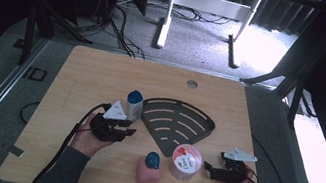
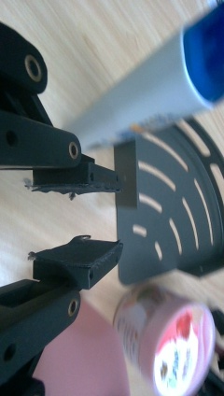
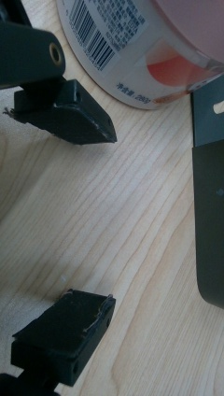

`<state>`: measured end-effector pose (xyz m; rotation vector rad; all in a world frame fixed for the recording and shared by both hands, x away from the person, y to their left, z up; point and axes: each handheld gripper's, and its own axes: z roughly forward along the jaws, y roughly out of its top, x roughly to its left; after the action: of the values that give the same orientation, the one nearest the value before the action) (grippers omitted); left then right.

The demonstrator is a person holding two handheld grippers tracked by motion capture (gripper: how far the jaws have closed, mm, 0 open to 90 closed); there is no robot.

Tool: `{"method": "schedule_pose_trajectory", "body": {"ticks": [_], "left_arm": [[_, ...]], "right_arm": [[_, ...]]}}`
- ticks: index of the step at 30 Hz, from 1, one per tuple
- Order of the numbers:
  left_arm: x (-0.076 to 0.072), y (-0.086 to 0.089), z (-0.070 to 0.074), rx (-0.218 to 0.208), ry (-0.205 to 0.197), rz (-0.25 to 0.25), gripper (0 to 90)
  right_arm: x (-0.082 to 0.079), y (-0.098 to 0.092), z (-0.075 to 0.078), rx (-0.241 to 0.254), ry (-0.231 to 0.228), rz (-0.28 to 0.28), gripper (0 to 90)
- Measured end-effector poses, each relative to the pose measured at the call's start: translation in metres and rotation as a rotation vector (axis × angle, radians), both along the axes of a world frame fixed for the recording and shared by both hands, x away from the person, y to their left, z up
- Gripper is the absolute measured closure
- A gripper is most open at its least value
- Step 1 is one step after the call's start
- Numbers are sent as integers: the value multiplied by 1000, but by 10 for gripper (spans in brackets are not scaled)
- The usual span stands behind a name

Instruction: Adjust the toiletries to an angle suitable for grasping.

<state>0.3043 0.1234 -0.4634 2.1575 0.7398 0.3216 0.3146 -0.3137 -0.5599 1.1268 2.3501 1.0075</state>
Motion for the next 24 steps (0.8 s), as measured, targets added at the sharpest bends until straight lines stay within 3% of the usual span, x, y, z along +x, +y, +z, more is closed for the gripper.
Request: {"method": "schedule_pose_trajectory", "body": {"ticks": [7,18,24], "left_arm": [[-17,-11,4,-23,26,-76,627],[-36,-19,7,-14,33,-160,538],[-42,-21,9,-54,37,-215,482]], "right_arm": [[0,0,0,0,0,0,174],[0,0,0,0,-1,0,174],[0,0,0,0,-1,0,174]]}}
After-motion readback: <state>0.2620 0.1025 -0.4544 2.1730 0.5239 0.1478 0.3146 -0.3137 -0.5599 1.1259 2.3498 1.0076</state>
